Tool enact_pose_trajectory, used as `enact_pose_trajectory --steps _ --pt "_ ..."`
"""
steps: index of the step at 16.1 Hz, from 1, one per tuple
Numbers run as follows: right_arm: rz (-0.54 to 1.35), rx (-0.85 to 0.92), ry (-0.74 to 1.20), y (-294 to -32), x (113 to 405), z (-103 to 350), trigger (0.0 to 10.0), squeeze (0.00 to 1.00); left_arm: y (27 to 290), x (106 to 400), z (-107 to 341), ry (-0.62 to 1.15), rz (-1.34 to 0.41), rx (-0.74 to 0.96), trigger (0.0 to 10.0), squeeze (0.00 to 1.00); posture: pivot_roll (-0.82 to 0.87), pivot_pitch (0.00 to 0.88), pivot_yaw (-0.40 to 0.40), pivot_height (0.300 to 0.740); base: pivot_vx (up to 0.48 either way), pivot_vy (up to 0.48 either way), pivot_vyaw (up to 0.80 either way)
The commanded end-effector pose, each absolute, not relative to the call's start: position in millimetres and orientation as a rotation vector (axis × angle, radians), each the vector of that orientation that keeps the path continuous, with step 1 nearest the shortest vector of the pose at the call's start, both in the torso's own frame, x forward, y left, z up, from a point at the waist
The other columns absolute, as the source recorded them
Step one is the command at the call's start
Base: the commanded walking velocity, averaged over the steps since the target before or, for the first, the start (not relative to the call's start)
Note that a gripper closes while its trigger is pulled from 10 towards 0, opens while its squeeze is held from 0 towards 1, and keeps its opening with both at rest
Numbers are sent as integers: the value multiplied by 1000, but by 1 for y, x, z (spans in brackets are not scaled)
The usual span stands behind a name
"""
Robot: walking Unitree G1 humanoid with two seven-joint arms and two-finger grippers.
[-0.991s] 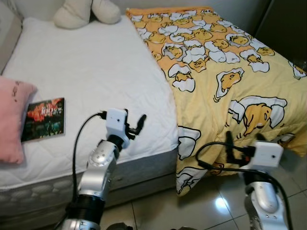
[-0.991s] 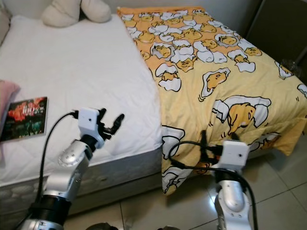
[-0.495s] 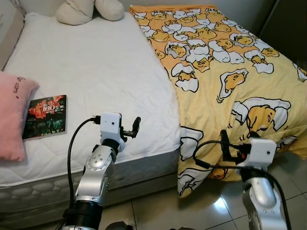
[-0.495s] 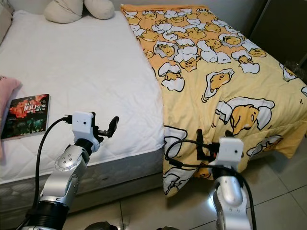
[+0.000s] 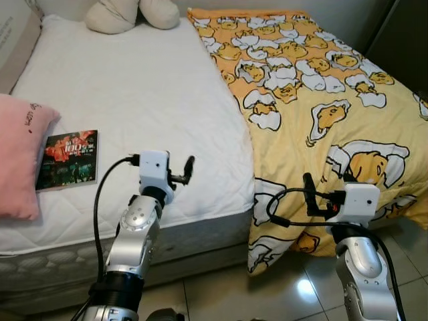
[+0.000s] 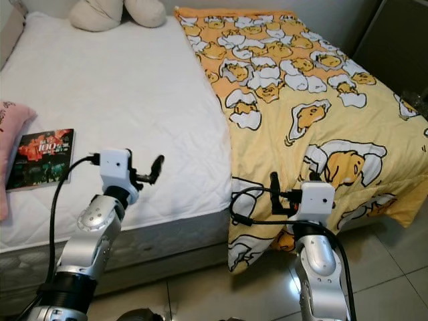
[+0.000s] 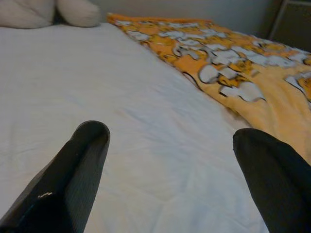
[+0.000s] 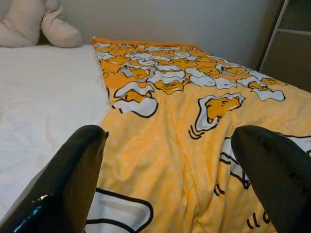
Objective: Clean up the room
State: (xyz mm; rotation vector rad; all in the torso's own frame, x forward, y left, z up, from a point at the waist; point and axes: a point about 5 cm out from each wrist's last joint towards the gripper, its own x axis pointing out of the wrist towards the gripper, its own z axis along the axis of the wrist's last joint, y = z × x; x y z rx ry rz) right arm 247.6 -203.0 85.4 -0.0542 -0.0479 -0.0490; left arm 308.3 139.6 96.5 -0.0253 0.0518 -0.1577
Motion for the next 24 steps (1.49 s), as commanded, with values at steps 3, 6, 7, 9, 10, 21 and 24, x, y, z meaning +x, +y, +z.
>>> enact_pose_trajectory --steps 3,6,7,9,10,21,24 --pt "-108 -8 -94 -211 240 94 10000 306 153 308 100 16 -124 -49 10000 1000 38 0 -55 740 0 0 0" --pt "-150 74 -81 -210 232 89 10000 306 138 304 98 31 -224 -41 10000 0 30 1 -44 740 0 0 0" --pt "-151 76 -82 -209 232 89 10000 306 136 304 98 36 -222 -60 10000 0 30 1 -44 740 0 0 0" --pt "-127 63 -91 -202 234 91 10000 306 129 312 99 42 -234 -55 10000 0 23 0 -33 740 0 -441 0" --pt "-124 59 -89 -202 234 91 10000 306 129 314 101 36 -240 -69 10000 0 23 0 -32 740 0 -416 0" --pt "-109 13 -70 -199 224 90 10000 306 118 321 97 66 -271 -28 10000 0 -20 22 -8 740 206 -332 0" --pt "-102 -4 -67 -196 224 90 10000 306 109 324 105 42 -353 -38 10000 0 -22 26 -4 740 269 0 0"
